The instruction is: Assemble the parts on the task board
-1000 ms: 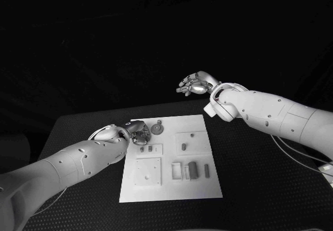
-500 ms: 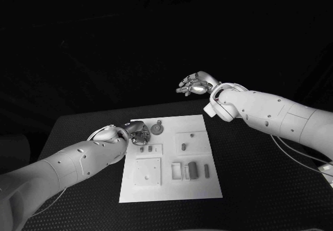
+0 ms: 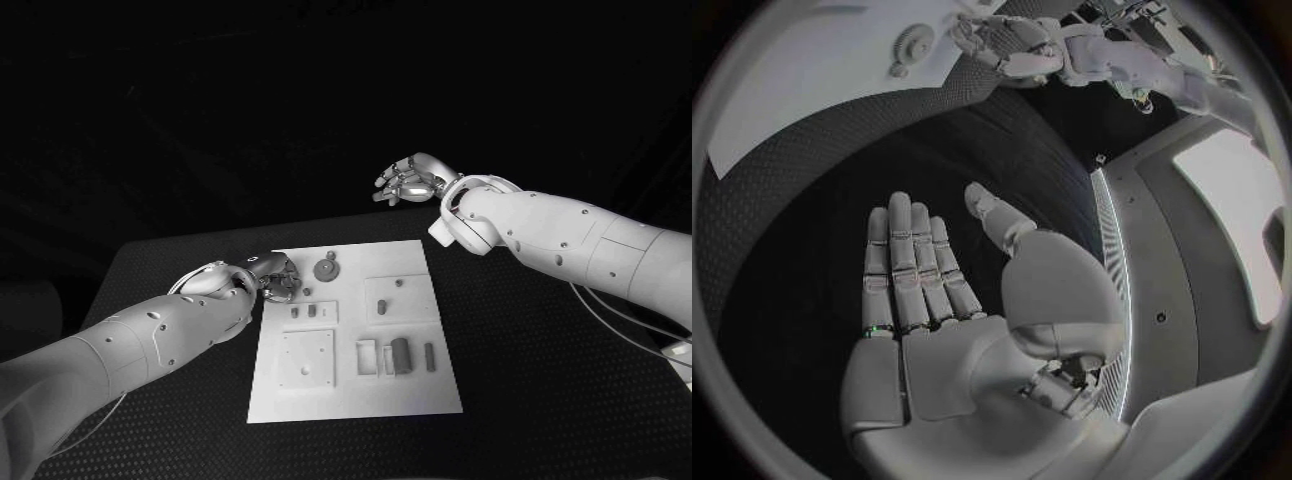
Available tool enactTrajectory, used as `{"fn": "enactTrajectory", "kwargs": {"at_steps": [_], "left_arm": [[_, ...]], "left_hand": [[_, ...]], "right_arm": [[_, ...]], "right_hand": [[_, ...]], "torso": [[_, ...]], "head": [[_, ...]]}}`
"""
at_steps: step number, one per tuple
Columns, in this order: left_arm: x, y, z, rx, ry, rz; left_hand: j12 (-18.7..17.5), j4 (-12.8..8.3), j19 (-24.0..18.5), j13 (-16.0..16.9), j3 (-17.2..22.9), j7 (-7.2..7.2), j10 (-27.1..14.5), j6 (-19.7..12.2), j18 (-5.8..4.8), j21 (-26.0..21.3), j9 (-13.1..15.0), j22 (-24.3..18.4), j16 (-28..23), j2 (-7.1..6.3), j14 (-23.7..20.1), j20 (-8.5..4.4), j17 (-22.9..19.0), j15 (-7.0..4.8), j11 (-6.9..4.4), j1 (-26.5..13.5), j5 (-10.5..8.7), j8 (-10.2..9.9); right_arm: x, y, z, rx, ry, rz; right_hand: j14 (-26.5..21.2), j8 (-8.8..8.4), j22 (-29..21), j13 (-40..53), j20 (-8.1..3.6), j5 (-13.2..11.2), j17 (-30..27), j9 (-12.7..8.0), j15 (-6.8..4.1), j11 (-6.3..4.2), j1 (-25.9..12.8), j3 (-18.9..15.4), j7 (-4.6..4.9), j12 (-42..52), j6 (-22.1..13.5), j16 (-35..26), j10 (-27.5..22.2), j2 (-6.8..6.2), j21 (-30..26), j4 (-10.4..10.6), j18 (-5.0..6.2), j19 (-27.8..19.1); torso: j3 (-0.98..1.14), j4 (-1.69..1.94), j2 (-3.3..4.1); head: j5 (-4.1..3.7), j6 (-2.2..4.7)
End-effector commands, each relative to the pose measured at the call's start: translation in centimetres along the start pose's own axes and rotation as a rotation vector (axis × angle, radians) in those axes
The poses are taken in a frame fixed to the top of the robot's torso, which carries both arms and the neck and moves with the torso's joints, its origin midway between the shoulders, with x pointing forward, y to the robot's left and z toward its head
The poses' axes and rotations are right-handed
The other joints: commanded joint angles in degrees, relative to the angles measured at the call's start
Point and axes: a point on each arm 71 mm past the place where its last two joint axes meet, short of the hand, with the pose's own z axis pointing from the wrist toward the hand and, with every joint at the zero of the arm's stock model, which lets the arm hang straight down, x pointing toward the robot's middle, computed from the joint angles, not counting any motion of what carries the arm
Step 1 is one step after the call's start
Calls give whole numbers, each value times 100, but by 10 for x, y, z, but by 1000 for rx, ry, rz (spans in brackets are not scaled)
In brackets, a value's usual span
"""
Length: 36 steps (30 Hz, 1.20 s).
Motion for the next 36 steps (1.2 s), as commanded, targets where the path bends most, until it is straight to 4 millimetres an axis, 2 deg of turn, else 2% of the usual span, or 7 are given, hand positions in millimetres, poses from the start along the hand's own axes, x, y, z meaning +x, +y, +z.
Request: {"fn": "enactTrajectory", "kwargs": {"at_steps": [1,8,13,17,23,26,36], "left_arm": [[2,10,-3,-35,7,-3],[-7,28,-11,-81,-34,-73],[-25,54,-26,-165,-126,-399],[-35,68,-40,-174,-144,-578],[-42,73,-58,-126,-142,-770],[-43,70,-64,-93,-141,-834],[-51,62,-77,-38,-151,-919]], "left_hand": [[35,9,-6,-1,-36,1,-300,-57,40,-29,-10,88,-14,-72,-9,49,13,32,247,6,8,-20],[40,15,0,-2,-42,16,-330,-86,47,-30,-16,101,-10,-84,-18,58,29,41,256,9,8,-24],[110,111,-192,30,-71,94,-282,-67,3,-144,-15,92,-141,27,-227,109,7,65,275,-315,16,20],[198,73,-576,81,-310,139,-228,-92,-92,-256,-24,56,-361,99,-550,160,-59,110,284,-753,112,54],[272,29,-879,129,-489,99,-240,-36,-162,-263,-15,-56,-568,145,-775,206,-122,167,300,-892,64,143],[301,25,-1283,143,-494,82,-276,-23,-220,-272,-19,-291,-950,167,-1034,332,-270,320,313,-885,65,186],[257,20,-1476,104,-531,96,-421,-72,-185,-261,-41,-667,-1348,162,-1033,456,-367,432,373,-851,67,219]], "right_arm": [[4,-2,-2,-7,70,-68],[3,-13,-9,12,125,-168],[6,-19,-18,13,159,-322],[15,-20,-27,0,191,-462],[31,-32,-38,-6,227,-631],[39,-37,-42,-12,236,-680],[60,-47,-55,-29,274,-793]], "right_hand": [[125,37,16,-127,-2,-6,59,-9,-45,-12,151,49,23,-198,76,-25,134,19,-15,-15,61,109],[731,99,93,-447,-136,-6,277,-36,-294,-77,310,126,-31,-843,251,20,702,25,109,-11,121,687],[1219,160,169,-538,-321,-6,485,-32,-466,-186,350,124,-73,-1129,411,181,1098,1,263,-9,121,1190],[1345,176,200,-565,-388,-6,581,-31,-513,-226,347,113,-103,-1242,468,253,1241,-33,301,-7,121,1351],[1412,199,223,-574,-426,-6,655,-24,-548,-261,348,116,-140,-1327,543,294,1382,-118,305,-5,121,1449],[1419,199,229,-578,-431,-6,672,-25,-552,-266,336,110,-150,-1356,555,297,1412,-180,300,-1,121,1466],[1432,189,245,-597,-438,-5,713,-35,-554,-264,291,114,-171,-1467,579,291,1455,-390,274,11,121,1508]], "torso": [[0,1,-1],[-1,5,-4],[7,-4,-6],[0,5,-6],[-10,13,-12],[-7,10,-6],[-6,2,-1]], "head": [[-1,10],[-18,41],[-86,89],[-145,107],[-179,101],[-173,108],[-138,93]]}}
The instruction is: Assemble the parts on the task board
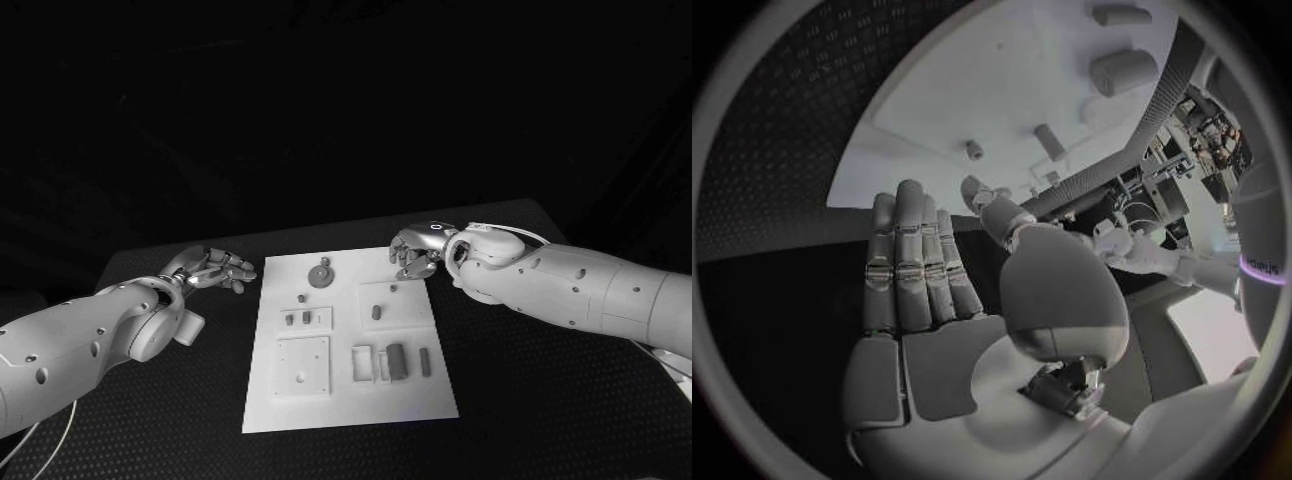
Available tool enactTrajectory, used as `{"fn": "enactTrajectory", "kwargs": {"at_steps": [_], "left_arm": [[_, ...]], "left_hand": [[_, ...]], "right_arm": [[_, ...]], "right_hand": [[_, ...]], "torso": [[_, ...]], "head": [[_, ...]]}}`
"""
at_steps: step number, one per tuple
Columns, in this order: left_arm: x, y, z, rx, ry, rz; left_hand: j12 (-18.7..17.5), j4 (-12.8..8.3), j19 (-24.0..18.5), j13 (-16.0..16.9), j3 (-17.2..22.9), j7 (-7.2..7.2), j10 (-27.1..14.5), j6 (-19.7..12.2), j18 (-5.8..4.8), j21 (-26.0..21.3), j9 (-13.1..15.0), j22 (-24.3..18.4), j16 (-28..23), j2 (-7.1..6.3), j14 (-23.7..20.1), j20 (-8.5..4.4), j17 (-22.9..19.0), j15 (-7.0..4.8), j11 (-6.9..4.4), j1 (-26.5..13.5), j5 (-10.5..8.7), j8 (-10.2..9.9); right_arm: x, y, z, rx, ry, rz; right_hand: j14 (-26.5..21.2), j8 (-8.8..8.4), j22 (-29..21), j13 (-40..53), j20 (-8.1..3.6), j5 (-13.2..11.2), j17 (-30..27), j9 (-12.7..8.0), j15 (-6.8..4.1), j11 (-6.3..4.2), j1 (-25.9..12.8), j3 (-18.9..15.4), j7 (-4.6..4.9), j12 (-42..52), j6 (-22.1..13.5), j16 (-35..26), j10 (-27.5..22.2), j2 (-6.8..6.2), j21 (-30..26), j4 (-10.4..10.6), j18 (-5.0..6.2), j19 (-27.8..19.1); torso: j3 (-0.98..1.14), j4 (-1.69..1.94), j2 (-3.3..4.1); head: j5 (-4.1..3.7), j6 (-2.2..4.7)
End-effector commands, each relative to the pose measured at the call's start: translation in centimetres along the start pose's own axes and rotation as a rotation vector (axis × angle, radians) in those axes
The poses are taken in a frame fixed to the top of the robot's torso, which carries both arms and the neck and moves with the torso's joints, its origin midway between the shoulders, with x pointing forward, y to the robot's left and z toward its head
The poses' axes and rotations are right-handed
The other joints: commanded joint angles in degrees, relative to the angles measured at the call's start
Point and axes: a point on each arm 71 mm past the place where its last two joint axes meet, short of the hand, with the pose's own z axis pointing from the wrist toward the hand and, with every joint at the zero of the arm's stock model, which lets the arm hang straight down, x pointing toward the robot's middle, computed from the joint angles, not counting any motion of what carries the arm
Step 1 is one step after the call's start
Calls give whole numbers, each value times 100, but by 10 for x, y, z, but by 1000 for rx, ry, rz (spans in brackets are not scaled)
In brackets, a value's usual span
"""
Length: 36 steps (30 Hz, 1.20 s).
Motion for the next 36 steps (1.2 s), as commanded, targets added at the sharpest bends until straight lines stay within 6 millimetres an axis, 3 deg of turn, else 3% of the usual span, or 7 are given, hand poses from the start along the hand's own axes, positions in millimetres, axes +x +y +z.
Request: {"fn": "enactTrajectory", "kwargs": {"at_steps": [1,14,24,31,32,33,36], "left_arm": [[0,-7,-1,42,8,-88],[-1,-6,-2,36,4,-106],[-2,-5,-2,34,-1,-112],[-2,-5,-2,32,0,-114],[-2,-5,-2,31,0,-115],[-3,-5,-2,31,0,-115],[-3,-5,-2,30,-1,-115]], "left_hand": [[-25,6,-42,-10,-30,16,-37,-33,-50,-19,-10,-23,-29,6,1,-11,-9,34,8,12,-33,36],[-43,11,-61,-23,-57,20,-90,-41,-47,-15,-17,-89,-81,8,3,5,-2,49,32,1,-35,44],[-50,12,-61,-27,-69,23,-113,-47,-45,-12,-20,-114,-97,11,7,9,5,51,41,-5,-34,46],[-54,13,-61,-29,-74,21,-123,-44,-43,-11,-21,-126,-104,14,10,10,8,52,45,-8,-34,50],[-54,13,-61,-30,-75,21,-125,-44,-44,-11,-21,-128,-105,14,10,10,9,52,46,-9,-34,51],[-54,13,-61,-30,-76,21,-126,-44,-43,-11,-21,-129,-105,14,10,11,9,52,46,-9,-34,51],[-55,13,-61,-30,-78,21,-129,-44,-43,-11,-21,-132,-108,14,10,11,10,53,47,-11,-34,52]], "right_arm": [[5,0,-2,11,8,-105],[24,14,-2,-35,46,-91],[33,22,1,-58,69,-92],[39,25,1,-66,89,-115],[40,25,1,-66,92,-118],[41,25,2,-66,96,-118],[43,25,3,-64,101,-131]], "right_hand": [[44,16,8,-13,-8,-5,13,-8,-2,6,-8,14,-12,-55,44,16,43,-103,-17,21,33,39],[28,11,25,-51,-8,-3,42,-24,24,37,-28,87,-36,-206,78,-12,15,-139,-63,17,33,42],[-1,74,63,-26,2,-7,75,-7,9,9,84,115,-82,-234,234,-35,146,-24,-106,-1,33,4],[19,147,116,44,-4,0,121,23,-35,-61,281,182,-161,-203,427,-29,363,170,-123,-8,33,16],[46,137,112,71,23,19,126,11,-36,-67,345,646,-167,-228,491,-41,420,38,-146,76,32,76],[61,135,132,92,16,11,136,11,-43,-79,296,804,-178,-239,521,-41,456,26,-148,48,33,92],[76,139,159,113,7,4,149,16,-50,-88,260,894,-187,-248,550,-36,484,53,-142,28,33,108]], "torso": [[0,-3,1],[6,-3,2],[5,-5,4],[6,-5,5],[6,-5,5],[7,-5,6],[6,-4,3]], "head": [[8,-11],[37,-54],[49,-72],[65,-94],[65,-94],[67,-99],[69,-105]]}}
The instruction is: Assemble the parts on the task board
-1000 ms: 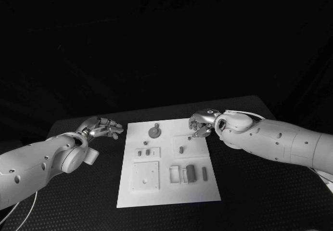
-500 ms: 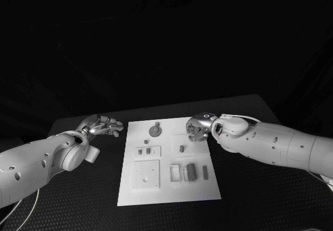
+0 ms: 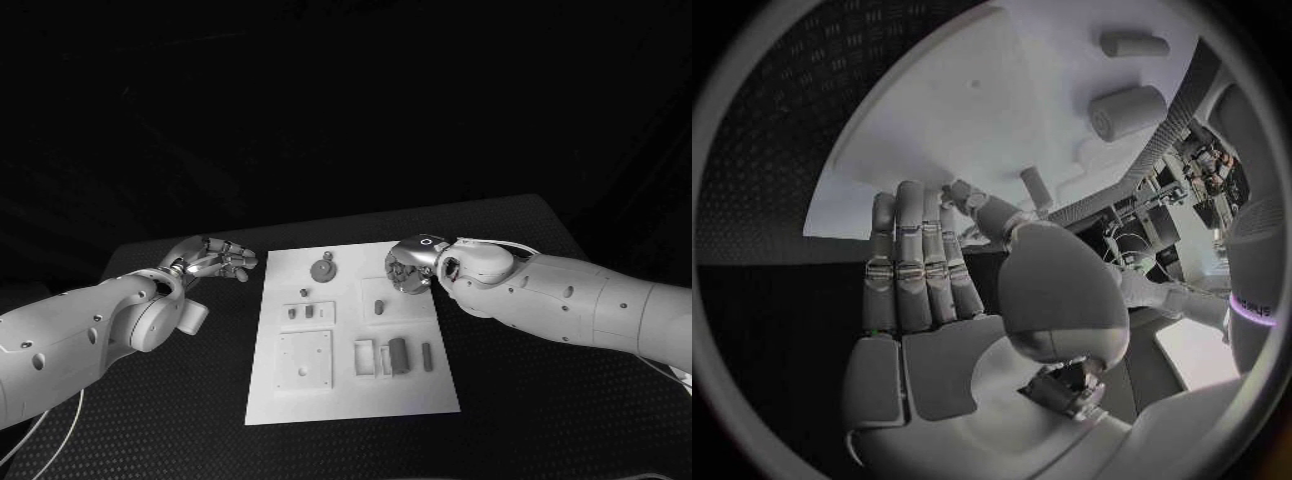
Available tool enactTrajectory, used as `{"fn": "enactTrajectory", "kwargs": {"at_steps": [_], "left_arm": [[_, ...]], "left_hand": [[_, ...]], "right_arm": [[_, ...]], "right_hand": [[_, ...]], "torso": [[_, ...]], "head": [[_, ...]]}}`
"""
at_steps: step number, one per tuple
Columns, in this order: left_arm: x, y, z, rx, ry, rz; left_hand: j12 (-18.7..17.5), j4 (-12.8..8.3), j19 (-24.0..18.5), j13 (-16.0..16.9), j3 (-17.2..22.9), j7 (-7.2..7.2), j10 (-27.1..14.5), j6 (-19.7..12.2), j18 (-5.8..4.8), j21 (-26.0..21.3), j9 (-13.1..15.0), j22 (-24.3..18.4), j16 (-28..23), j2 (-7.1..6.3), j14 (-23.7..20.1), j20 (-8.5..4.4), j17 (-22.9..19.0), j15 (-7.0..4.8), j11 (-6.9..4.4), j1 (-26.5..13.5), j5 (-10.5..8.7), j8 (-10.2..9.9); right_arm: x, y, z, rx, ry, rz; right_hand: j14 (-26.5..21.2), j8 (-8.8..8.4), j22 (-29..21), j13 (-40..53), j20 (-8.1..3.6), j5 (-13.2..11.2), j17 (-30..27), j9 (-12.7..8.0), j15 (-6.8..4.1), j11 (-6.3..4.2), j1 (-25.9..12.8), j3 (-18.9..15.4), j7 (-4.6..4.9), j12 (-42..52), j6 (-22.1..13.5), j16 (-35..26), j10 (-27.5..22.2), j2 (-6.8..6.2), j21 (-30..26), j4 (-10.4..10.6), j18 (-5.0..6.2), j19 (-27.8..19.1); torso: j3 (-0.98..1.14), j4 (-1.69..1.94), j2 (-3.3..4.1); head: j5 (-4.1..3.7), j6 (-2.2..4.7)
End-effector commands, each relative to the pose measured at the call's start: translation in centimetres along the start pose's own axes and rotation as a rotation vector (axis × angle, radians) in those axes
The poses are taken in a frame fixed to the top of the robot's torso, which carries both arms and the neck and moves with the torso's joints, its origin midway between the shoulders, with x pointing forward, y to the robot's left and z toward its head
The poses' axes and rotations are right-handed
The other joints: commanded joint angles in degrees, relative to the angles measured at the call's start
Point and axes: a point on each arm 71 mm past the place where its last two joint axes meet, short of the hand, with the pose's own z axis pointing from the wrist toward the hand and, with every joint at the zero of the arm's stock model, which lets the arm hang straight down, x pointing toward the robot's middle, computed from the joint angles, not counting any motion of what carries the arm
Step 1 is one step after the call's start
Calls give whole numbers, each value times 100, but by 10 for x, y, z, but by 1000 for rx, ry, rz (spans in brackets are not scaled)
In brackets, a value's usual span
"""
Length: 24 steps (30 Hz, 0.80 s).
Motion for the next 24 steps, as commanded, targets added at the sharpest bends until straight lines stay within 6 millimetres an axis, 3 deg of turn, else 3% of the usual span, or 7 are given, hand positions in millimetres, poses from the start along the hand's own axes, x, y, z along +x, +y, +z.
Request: {"fn": "enactTrajectory", "kwargs": {"at_steps": [1,16,21,24], "left_arm": [[1,-2,1,14,13,-14],[1,-2,0,6,15,-15],[0,-1,0,6,12,-14],[0,-1,0,5,10,-14]], "left_hand": [[-26,-4,-42,-7,-29,-1,-49,-22,-44,-11,-5,-9,-33,15,-11,-9,10,32,8,-11,-33,31],[-43,-5,-52,-17,-43,0,-97,-29,-43,-12,-11,-48,-61,11,-16,-3,22,39,28,-14,-33,35],[-47,-5,-56,-19,-45,1,-110,-31,-43,-12,-13,-59,-69,12,-18,-1,25,41,33,-13,-30,36],[-49,-5,-57,-21,-44,1,-115,-34,-43,-12,-14,-64,-73,13,-19,0,27,42,35,-12,-25,36]], "right_arm": [[13,2,0,-9,54,-39],[27,6,0,-1,124,-90],[27,8,-1,-7,131,-91],[27,9,-1,-12,127,-93]], "right_hand": [[12,11,17,-4,-7,3,13,-1,-25,-9,-36,74,-10,-43,58,-33,59,-7,-9,-12,34,40],[-66,-25,79,9,9,-3,29,-5,7,31,-100,163,-3,-145,39,-77,-14,-96,-44,-18,34,-30],[-36,3,119,44,7,-5,51,11,-5,4,-121,193,-25,-128,106,-59,65,-14,-32,-14,34,-10],[27,39,161,86,-18,-6,82,35,-35,-36,-132,221,-56,-106,184,-22,153,125,-6,-21,34,46]], "torso": [[0,0,1],[0,-5,2],[-5,-3,0],[-3,-1,-1]], "head": [[6,-13],[13,-51],[8,-53],[8,-59]]}}
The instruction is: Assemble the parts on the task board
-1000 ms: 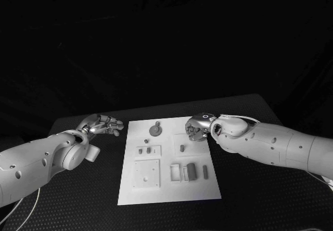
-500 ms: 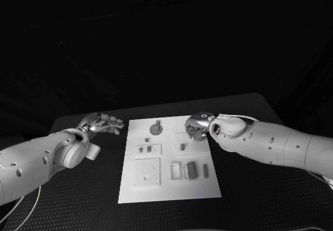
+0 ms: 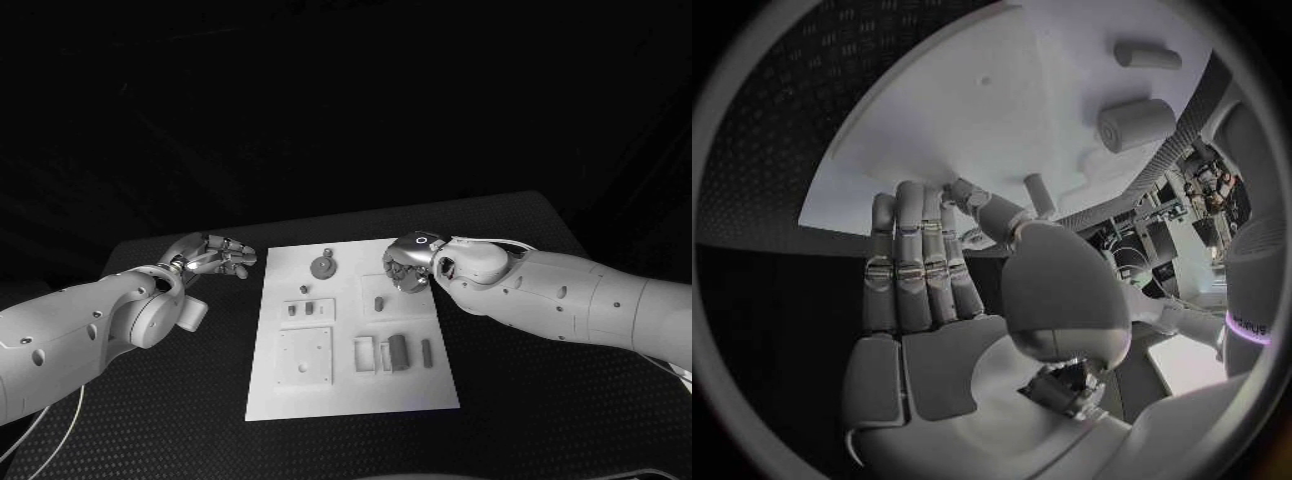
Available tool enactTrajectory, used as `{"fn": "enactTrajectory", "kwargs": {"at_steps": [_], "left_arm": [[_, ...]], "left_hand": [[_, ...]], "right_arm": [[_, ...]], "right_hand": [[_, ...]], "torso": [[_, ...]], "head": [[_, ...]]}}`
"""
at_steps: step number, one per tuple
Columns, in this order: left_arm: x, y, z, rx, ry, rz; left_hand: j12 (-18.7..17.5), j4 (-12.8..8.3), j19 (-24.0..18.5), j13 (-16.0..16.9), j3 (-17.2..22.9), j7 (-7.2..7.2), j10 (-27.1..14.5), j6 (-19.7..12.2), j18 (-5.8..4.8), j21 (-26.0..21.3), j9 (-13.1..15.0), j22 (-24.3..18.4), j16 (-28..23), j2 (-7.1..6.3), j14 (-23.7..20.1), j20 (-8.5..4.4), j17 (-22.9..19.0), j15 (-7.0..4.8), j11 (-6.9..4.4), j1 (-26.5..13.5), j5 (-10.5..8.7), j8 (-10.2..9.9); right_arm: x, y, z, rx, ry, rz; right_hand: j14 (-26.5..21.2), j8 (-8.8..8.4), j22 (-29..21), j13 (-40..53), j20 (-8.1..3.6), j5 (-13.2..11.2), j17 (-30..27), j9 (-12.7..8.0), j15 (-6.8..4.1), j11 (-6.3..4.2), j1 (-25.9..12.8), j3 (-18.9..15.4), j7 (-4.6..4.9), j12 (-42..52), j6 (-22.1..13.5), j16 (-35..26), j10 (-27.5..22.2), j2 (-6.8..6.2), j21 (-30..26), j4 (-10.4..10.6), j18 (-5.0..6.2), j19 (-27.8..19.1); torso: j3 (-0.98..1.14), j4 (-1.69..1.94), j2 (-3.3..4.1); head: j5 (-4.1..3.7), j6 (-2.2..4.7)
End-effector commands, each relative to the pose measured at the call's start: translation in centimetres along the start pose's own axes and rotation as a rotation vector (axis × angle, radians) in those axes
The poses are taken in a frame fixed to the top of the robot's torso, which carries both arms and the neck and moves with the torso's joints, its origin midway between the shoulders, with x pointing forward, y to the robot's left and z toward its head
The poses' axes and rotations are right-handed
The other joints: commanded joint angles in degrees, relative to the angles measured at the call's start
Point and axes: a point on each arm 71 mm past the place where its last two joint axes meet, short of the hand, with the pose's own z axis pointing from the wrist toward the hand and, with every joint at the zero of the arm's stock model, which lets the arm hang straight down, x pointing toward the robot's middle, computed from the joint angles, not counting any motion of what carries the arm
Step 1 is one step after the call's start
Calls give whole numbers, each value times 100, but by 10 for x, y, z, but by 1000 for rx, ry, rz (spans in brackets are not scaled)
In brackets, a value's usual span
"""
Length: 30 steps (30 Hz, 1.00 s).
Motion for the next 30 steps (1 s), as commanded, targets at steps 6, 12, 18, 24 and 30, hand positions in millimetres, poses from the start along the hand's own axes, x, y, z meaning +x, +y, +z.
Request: {"fn": "enactTrajectory", "kwargs": {"at_steps": [6,12,18,24,30], "left_arm": [[0,-2,0,10,6,-9],[-1,-1,0,11,2,-8],[-1,-1,0,11,0,-7],[-2,-1,1,10,-2,-6],[-3,-1,1,8,-8,-7]], "left_hand": [[-29,-4,-60,-11,-46,3,-40,-37,-41,-12,-10,-14,-34,11,-8,1,11,31,-3,-13,-22,36],[-29,-4,-61,-12,-45,3,-44,-38,-40,-11,-11,-19,-37,13,-8,2,13,32,-2,-11,-20,37],[-30,-3,-61,-12,-47,4,-47,-39,-41,-11,-12,-24,-39,12,-7,3,15,33,0,-13,-20,37],[-30,-3,-61,-13,-47,5,-53,-44,-40,-10,-14,-32,-43,13,-6,4,19,33,2,-12,-16,36],[-30,-3,-61,-14,-47,6,-55,-46,-40,-10,-15,-36,-45,13,-5,4,21,33,3,-12,-14,36]], "right_arm": [[24,4,-5,1,117,-25],[22,4,-6,1,94,-28],[21,3,-7,6,80,-31],[18,2,-8,5,52,-22],[8,2,-8,2,23,-5]], "right_hand": [[167,89,88,105,-70,-6,72,59,-85,-76,-40,67,-51,74,152,103,184,262,62,-11,38,158],[233,121,121,145,-103,-6,106,92,-114,-107,-53,74,-77,92,209,152,254,272,91,-14,38,230],[266,139,146,175,-128,-4,133,121,-134,-127,-52,86,-94,99,240,187,297,260,107,-16,38,275],[274,147,161,191,-140,-2,147,138,-143,-135,-33,104,-102,97,252,204,311,260,112,-18,38,293],[286,157,180,211,-151,-4,164,159,-154,-144,-14,118,-111,97,268,224,332,248,119,-18,38,316]], "torso": [[-1,2,-1],[1,1,-1],[0,3,-1],[0,1,-1],[-2,1,0]], "head": [[-1,-17],[-3,-22],[0,-25],[6,-22],[7,-12]]}}
